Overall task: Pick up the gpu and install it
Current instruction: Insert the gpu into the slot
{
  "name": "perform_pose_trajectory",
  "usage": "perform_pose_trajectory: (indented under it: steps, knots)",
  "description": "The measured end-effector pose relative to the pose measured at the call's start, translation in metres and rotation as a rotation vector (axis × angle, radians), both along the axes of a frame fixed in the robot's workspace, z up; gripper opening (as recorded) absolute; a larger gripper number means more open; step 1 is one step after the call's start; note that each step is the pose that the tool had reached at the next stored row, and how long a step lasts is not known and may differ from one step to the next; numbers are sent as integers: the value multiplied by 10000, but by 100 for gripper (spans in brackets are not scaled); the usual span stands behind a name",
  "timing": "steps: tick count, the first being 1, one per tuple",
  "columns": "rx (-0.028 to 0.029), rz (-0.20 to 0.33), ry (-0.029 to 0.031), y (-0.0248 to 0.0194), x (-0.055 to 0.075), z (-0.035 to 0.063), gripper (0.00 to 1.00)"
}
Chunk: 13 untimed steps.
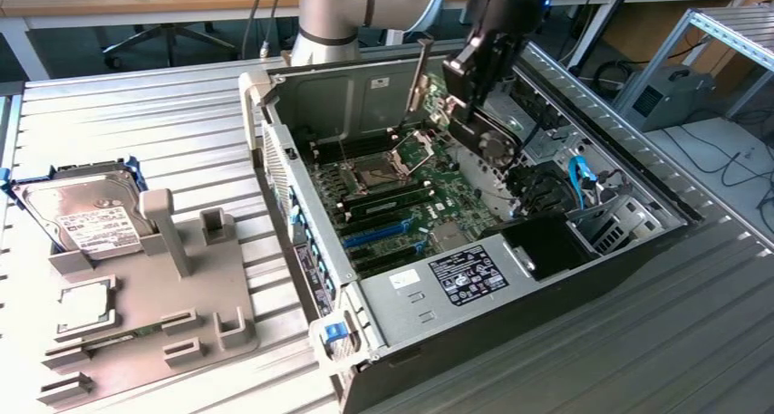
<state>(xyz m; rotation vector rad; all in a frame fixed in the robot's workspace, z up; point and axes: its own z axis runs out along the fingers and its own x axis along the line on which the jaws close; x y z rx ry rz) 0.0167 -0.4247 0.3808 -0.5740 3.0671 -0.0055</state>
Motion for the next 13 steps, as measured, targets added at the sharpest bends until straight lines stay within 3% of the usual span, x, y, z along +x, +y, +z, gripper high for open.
perform_pose_trajectory:
  steps: [5,13]
  knots:
    - [-1,989,0,0,0,0,27]
    - [-1,2084,0,0,0,0,27]
